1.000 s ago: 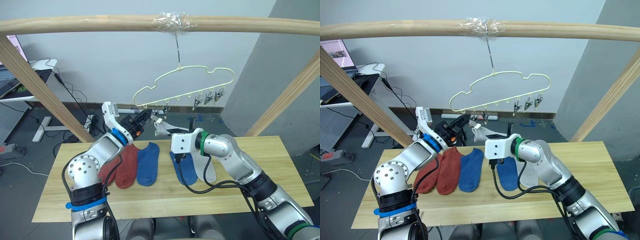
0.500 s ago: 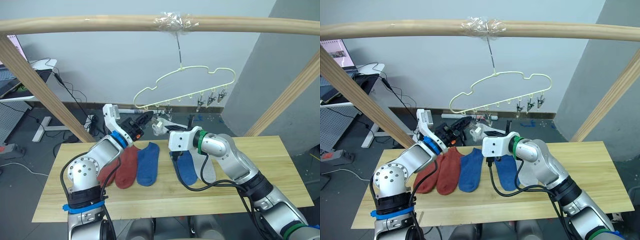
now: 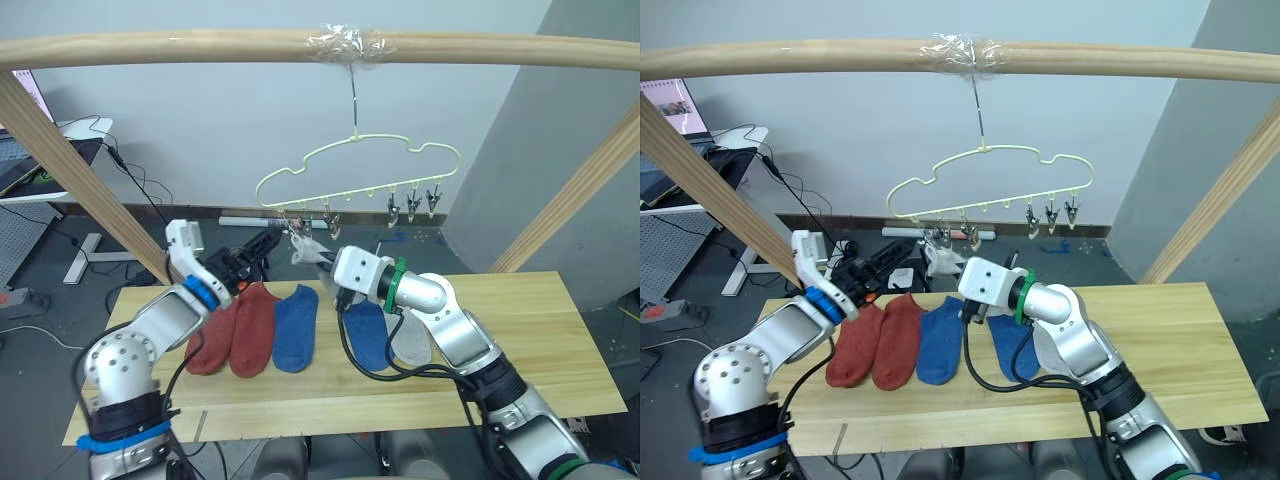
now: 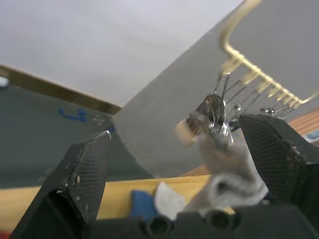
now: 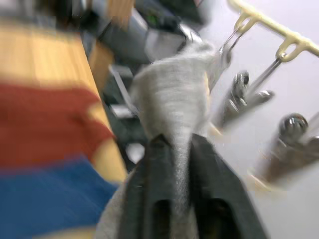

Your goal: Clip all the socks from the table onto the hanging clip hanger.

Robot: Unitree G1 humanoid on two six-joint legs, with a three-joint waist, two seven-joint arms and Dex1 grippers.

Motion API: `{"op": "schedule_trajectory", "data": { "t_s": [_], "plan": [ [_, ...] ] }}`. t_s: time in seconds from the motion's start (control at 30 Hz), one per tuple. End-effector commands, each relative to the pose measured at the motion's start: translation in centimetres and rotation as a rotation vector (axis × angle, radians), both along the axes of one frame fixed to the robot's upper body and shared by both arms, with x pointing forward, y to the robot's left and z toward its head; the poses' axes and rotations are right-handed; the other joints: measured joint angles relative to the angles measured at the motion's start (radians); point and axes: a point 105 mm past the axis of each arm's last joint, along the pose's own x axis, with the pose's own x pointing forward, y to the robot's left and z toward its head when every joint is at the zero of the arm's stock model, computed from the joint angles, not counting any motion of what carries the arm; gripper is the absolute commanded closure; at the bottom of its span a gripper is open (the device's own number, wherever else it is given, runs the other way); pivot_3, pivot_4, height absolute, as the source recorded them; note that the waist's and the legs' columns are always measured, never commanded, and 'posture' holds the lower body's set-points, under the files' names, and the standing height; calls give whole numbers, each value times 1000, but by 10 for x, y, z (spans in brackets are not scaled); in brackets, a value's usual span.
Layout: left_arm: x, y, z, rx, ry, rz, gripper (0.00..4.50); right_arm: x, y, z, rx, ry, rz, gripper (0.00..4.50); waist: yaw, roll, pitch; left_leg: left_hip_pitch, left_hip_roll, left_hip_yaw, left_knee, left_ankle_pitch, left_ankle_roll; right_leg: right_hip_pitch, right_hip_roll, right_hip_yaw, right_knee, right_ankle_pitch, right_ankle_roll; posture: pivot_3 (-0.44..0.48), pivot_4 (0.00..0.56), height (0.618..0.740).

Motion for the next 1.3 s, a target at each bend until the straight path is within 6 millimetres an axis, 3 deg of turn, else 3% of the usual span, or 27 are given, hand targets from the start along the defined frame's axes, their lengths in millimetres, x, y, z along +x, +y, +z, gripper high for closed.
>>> {"op": "schedule_trajectory", "data": {
  "t_s": [0.03,0.27,0.5,0.57,0.7,0.9,1.03,1.3],
  "plan": [
    [-6,-8,10,153,-91,-48,0,-2,-4,18,117,68,22,2472,4,0,0,0,0,0,0,0,0,0,0,0,0,0,0,-15,148,740],
    [-13,-29,5,342,-212,-119,0,0,-35,4,110,166,-52,41,21,0,0,0,0,0,0,-1,3,0,0,-1,0,1,-2,-15,153,740],
    [-8,-41,-4,453,-315,-78,0,-3,-77,-5,69,184,-164,41,16,0,0,0,0,1,-1,-2,3,-1,0,0,0,1,-2,-36,150,740],
    [1,-39,-13,585,-339,-33,0,0,-89,1,89,176,-213,41,15,0,0,0,0,1,-1,-2,3,-1,0,0,0,1,-2,-44,149,740],
    [7,-58,-11,580,-424,-32,177,0,-105,13,122,162,-286,12,18,0,0,0,0,2,-1,-2,3,0,0,0,0,1,-2,-56,150,740],
    [9,-73,6,575,-545,21,1721,-5,-108,28,169,165,-318,0,14,0,0,-1,0,1,-1,-2,3,-1,0,0,-1,1,-2,-87,152,740],
    [6,-77,19,628,-650,55,1721,-5,-109,28,165,158,-338,0,13,0,0,-1,0,2,-1,-2,3,-1,0,0,-1,1,-1,-95,152,740],
    [28,-85,9,620,-626,113,1721,-6,-101,35,192,144,-325,0,13,0,0,-1,0,2,0,-2,4,0,0,0,0,1,-1,-100,155,740]
  ]
}}
